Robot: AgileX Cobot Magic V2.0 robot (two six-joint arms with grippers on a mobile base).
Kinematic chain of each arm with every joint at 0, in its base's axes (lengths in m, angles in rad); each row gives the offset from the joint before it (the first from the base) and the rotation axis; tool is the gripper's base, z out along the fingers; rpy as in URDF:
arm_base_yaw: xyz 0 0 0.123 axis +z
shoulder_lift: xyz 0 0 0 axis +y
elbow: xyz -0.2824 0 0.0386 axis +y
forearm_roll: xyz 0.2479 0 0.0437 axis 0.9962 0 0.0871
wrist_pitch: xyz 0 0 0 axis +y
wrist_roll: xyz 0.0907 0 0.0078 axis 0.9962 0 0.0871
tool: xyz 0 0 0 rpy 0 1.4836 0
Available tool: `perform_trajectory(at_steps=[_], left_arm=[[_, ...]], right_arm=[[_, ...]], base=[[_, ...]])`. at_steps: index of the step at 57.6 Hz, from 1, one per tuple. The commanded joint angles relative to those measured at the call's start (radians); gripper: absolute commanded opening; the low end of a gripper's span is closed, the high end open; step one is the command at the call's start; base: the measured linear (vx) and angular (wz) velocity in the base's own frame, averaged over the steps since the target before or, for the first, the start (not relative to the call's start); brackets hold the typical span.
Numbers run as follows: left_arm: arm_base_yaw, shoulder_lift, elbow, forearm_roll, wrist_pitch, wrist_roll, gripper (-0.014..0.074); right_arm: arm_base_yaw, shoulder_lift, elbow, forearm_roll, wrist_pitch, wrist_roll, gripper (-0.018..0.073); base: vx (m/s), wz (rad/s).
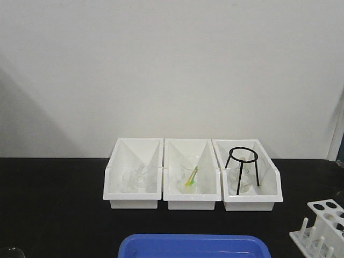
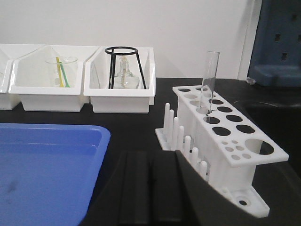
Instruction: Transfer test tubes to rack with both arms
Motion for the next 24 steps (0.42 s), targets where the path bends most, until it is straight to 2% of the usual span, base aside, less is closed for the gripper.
perform_trajectory(at_steps=[1,24], left_arm=[[-0.001,0.0,0.027,-0.002,-0.081,-0.007,-0.002],[-0.001,0.0,0.027,-0.002,-0.081,-0.007,-0.002]], right_arm=[[0.001,-0.008,0.011,-0.01,-0.088,-0.004,-0.0008],[0.001,-0.008,0.011,-0.01,-0.088,-0.004,-0.0008]], base=[[0.0,0.0],[0.0,0.0]])
